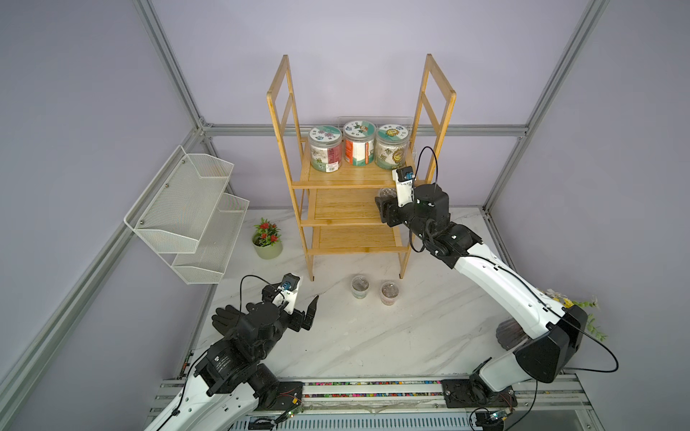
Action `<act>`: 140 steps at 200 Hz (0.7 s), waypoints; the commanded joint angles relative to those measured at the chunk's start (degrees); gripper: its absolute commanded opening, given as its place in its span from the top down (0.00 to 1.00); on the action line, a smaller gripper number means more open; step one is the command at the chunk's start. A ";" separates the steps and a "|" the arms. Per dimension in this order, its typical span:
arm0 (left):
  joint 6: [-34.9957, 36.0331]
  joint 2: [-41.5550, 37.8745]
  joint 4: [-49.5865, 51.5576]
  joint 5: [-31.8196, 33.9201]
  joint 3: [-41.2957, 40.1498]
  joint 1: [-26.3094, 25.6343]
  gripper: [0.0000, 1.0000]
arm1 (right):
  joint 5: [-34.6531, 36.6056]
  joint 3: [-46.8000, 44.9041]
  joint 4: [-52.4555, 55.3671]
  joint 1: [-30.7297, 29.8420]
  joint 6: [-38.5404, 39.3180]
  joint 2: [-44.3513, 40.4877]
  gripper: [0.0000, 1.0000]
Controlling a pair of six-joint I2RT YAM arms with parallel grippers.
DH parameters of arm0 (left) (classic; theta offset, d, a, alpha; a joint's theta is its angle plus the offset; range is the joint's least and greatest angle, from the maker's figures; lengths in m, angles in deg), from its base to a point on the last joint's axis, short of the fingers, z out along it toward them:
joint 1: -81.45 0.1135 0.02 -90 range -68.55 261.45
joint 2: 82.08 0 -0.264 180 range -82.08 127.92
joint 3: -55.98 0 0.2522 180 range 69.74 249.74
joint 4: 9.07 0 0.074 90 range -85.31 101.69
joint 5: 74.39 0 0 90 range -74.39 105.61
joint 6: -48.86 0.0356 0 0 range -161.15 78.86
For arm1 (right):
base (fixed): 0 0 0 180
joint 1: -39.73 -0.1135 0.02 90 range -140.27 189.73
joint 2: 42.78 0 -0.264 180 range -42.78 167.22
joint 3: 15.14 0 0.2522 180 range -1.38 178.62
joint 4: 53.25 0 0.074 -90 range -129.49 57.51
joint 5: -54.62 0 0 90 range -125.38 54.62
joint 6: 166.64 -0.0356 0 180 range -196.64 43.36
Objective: Place the seed container on the shelf
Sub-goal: Place the seed jar on the shelf.
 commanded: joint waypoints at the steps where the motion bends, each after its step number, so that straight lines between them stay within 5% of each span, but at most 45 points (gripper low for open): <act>1: 0.86 0.13 -1.29 -0.43 2.40 -0.17 0.00 | -0.48 0.00 5.59 0.56 -1.53 4.02 0.44; 140: 1.02 0.30 -1.25 -0.53 2.40 -0.16 0.00 | -0.86 -2.03 7.14 0.51 -2.59 3.24 0.40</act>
